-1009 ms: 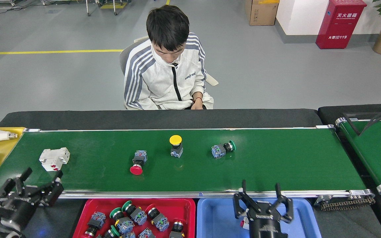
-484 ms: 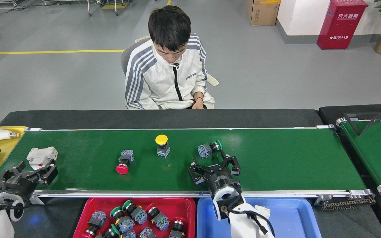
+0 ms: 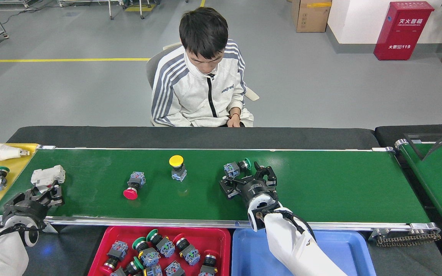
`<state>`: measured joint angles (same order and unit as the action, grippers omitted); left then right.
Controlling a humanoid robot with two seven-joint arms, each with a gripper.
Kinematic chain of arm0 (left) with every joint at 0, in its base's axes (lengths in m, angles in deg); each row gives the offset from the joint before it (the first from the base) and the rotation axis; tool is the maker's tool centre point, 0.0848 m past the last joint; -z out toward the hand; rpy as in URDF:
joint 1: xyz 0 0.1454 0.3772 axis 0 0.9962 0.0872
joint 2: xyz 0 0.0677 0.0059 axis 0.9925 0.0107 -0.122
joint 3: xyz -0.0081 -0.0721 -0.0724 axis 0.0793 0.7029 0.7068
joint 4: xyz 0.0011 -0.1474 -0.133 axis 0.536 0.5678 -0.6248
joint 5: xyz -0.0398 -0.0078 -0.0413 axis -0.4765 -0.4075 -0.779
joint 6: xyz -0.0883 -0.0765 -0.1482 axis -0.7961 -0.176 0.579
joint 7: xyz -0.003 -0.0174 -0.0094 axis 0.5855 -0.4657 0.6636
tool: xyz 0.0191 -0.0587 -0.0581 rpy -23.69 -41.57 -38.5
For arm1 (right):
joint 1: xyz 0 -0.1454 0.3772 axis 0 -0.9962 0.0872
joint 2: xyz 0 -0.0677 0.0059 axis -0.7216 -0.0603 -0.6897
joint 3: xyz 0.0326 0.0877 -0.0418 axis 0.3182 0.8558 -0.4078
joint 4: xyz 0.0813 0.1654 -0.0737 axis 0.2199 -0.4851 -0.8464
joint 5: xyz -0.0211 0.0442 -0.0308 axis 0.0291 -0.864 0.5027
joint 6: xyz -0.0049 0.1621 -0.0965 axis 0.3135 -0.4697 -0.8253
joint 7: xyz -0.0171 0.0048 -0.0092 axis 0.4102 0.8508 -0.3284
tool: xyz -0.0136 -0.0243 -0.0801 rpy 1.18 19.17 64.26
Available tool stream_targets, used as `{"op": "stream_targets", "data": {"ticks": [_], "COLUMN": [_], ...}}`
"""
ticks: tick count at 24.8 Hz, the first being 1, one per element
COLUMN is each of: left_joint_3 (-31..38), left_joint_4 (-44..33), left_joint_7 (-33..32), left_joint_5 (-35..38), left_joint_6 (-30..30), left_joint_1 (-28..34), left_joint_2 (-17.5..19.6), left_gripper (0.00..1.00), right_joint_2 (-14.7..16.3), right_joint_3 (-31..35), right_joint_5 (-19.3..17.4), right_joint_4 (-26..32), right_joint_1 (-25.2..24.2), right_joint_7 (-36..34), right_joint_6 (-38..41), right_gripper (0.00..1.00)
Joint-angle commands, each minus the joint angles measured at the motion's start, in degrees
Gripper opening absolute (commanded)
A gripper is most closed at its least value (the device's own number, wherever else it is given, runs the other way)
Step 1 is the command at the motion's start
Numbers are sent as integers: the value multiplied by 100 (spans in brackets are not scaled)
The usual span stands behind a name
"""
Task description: Pick switch part from conveyor to tray
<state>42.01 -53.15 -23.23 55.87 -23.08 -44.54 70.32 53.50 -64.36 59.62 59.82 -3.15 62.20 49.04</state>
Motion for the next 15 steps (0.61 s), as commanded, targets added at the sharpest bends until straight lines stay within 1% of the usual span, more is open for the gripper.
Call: {"op": "stream_targets", "data": {"ticks": [1,3,4,5,6,7,8,9,10,12,13,15], "left_joint_3": [-25,-43,-104,-174,-236,-271,-271,-271,-271,-263,-245,-184], "left_joint_4": [-34,-96,-157,-350,-666,-992,-1432,-1862,-2257,-2908,-3295,-3883], "left_joint_7": [17,17,17,17,17,9,9,9,0,0,0,0], "left_joint_5": [30,47,38,30,3,-5,-23,-23,-49,-146,-216,-313], "left_joint_6": [185,396,571,782,1011,1240,1538,1872,2153,2479,2663,2953], "left_joint_1": [-179,-266,-336,-407,-416,-407,-354,-231,-3,366,604,1016], "left_joint_2": [-101,-206,-259,-303,-355,-391,-417,-461,-522,-523,-479,-444], "left_gripper": [25,25,25,25,25,25,25,25,25,25,25,25], "right_joint_2": [-53,-53,-53,-53,-44,-36,-1,26,70,70,70,70], "right_joint_3": [-28,-36,-36,-36,-19,16,16,16,8,-10,-10,-19], "right_joint_5": [-23,-32,-32,-32,-32,-32,-32,-23,-23,-23,-6,3], "right_joint_4": [-119,-294,-382,-488,-576,-628,-664,-664,-655,-602,-549,-304], "right_joint_1": [197,223,223,223,223,223,223,205,205,188,179,161], "right_joint_7": [-90,-90,-90,-98,-98,-134,-186,-195,-186,-186,-195,-186], "right_joint_6": [17,8,-1,-27,-53,-62,-62,-71,-71,-71,-71,-71], "right_gripper": [98,96,93,88,81,72,58,39,23,5,2,2]}}
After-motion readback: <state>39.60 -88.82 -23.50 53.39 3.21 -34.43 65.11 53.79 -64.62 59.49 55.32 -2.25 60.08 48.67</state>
